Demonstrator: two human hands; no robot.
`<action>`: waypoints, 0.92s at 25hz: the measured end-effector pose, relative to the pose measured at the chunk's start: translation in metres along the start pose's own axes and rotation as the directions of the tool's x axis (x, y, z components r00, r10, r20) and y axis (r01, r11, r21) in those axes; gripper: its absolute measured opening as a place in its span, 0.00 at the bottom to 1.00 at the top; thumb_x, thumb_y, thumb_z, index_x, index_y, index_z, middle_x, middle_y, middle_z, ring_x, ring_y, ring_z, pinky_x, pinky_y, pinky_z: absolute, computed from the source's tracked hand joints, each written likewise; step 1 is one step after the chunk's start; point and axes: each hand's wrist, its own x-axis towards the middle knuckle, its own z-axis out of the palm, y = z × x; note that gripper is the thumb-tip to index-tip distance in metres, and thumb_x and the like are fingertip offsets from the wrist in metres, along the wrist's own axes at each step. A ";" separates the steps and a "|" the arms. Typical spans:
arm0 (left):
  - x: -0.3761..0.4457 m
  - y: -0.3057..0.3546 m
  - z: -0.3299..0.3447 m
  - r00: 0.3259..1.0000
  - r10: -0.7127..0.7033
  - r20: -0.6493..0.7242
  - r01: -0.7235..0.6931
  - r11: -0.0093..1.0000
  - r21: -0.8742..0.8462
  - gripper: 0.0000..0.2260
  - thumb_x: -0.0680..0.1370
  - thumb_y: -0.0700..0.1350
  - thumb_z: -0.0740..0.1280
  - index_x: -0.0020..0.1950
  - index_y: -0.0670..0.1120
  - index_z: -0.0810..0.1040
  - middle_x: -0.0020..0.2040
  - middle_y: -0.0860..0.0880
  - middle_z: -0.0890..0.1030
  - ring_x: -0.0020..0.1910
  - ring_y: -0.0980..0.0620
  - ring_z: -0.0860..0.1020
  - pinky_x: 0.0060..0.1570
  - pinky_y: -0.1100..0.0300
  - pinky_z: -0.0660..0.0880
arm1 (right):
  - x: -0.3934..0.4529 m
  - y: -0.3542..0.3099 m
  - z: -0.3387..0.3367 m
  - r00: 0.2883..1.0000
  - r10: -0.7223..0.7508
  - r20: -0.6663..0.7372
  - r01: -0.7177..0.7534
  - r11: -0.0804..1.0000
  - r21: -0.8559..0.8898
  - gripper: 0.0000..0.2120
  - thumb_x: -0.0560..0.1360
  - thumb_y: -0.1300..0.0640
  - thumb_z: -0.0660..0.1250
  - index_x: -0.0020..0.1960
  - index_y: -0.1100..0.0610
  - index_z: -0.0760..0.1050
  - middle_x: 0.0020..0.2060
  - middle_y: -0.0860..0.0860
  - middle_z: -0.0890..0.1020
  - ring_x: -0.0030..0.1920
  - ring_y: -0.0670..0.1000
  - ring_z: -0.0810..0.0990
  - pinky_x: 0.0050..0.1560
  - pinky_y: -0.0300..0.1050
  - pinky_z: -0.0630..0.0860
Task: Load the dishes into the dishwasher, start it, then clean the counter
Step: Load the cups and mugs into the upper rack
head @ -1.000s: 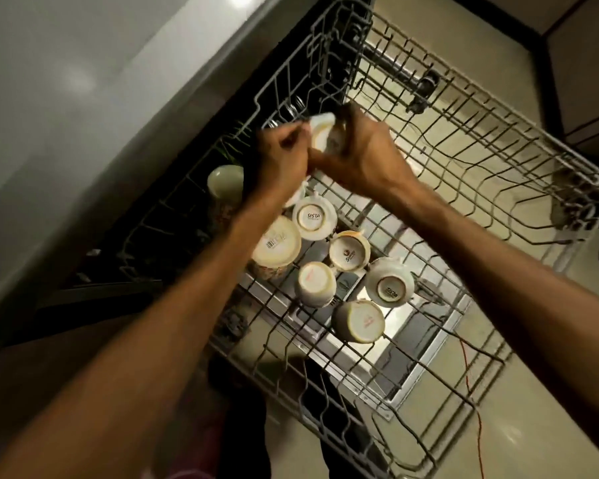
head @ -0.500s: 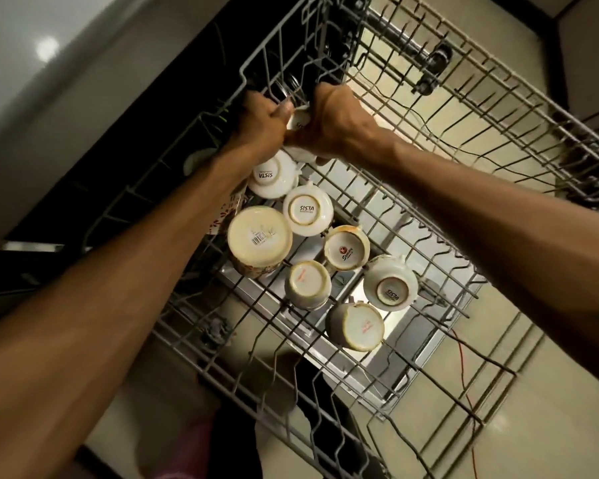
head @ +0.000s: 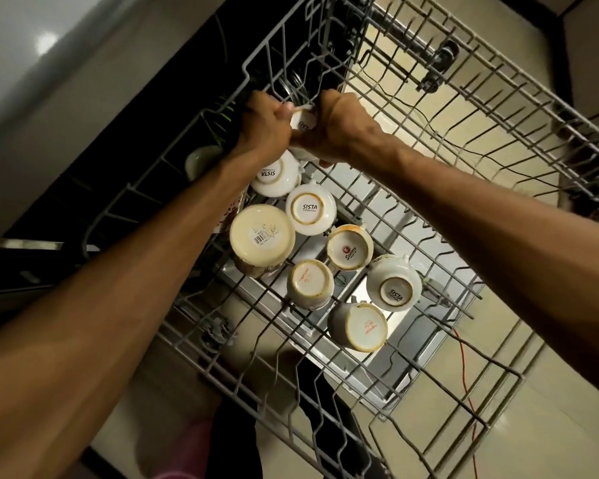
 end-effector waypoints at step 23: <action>-0.254 0.055 -0.071 0.985 0.149 -0.082 -0.162 0.972 -0.173 0.23 0.83 0.49 0.54 0.77 0.42 0.60 0.77 0.46 0.61 0.77 0.53 0.58 0.74 0.59 0.58 | -0.229 -0.052 -0.046 0.909 -0.275 -0.312 0.303 0.952 0.043 0.25 0.82 0.45 0.54 0.75 0.56 0.64 0.71 0.52 0.71 0.71 0.48 0.67 0.71 0.49 0.66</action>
